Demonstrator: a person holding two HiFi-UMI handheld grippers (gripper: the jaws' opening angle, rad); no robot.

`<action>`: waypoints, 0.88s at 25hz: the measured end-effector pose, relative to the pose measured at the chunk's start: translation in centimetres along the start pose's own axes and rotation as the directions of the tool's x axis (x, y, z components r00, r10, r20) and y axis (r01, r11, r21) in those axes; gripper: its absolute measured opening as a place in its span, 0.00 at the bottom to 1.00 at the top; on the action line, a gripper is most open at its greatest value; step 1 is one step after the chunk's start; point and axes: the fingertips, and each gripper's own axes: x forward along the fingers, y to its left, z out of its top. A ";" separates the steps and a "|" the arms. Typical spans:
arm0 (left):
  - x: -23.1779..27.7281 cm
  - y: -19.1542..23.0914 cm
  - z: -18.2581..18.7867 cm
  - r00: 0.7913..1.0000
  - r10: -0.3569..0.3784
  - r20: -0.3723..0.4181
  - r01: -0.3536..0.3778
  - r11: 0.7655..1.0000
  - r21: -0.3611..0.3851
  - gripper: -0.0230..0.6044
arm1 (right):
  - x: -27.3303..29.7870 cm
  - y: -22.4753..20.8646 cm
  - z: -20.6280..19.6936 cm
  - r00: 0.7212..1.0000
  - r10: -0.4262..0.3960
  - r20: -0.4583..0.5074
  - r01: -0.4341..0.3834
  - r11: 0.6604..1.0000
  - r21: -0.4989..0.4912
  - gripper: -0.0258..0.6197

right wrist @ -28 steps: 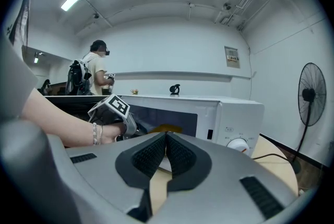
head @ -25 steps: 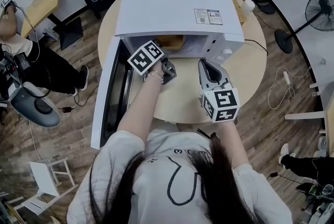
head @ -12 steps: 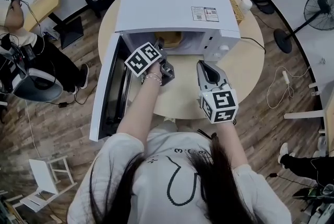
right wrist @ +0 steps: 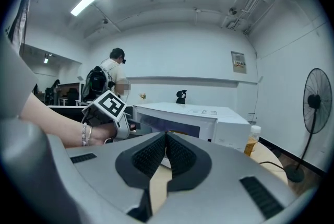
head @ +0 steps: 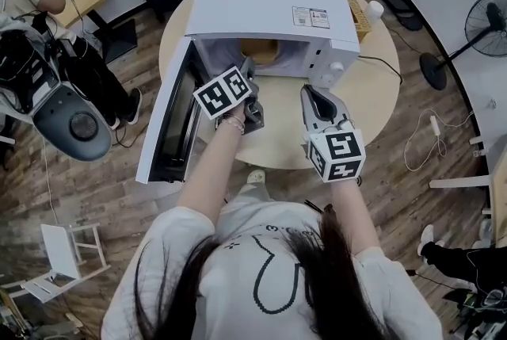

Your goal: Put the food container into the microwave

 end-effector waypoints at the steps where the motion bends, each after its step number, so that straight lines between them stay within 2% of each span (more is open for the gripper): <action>1: -0.6 -0.4 0.2 1.000 -0.003 0.005 0.003 1.000 0.024 0.36 | -0.3 0.0 0.4 1.000 0.001 0.007 -0.001 1.000 -0.003 0.08; 7: -4.1 -3.3 1.1 0.997 -0.059 0.040 0.051 0.982 0.179 0.36 | -2.3 -0.2 2.4 0.999 -0.002 0.047 0.002 1.000 -0.015 0.08; 12: -7.9 -5.7 1.8 0.989 -0.130 0.067 0.103 0.945 0.309 0.36 | -3.7 -0.6 4.0 0.996 -0.007 0.090 0.008 1.000 -0.014 0.08; 18: -12.5 -8.6 3.7 0.965 -0.231 0.127 0.145 0.869 0.473 0.36 | -5.2 -1.1 6.2 0.990 -0.014 0.143 0.019 0.999 -0.034 0.08; 22: -15.0 -10.6 4.9 0.938 -0.294 0.183 0.135 0.797 0.588 0.36 | -5.9 -1.9 8.0 0.983 -0.010 0.186 0.022 0.998 -0.065 0.08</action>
